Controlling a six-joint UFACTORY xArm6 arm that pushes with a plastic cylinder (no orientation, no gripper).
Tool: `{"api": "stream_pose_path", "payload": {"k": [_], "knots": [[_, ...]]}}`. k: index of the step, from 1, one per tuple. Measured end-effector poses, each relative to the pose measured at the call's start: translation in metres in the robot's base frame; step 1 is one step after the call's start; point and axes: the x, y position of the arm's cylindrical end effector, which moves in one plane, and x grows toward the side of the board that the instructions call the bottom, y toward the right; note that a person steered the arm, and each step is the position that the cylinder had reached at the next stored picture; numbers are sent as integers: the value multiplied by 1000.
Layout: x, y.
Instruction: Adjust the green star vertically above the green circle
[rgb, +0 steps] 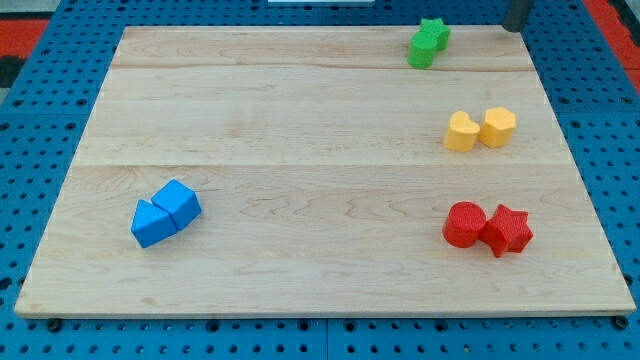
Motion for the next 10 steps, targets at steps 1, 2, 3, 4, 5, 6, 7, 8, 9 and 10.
{"api": "stream_pose_path", "payload": {"k": [1,2,3,4,5,6,7,8,9,10], "knots": [[1,-38],[5,-69],[29,-71],[29,-96],[29,-100],[28,-95],[12,-91],[-1,-81],[-1,-83],[49,-76]]}}
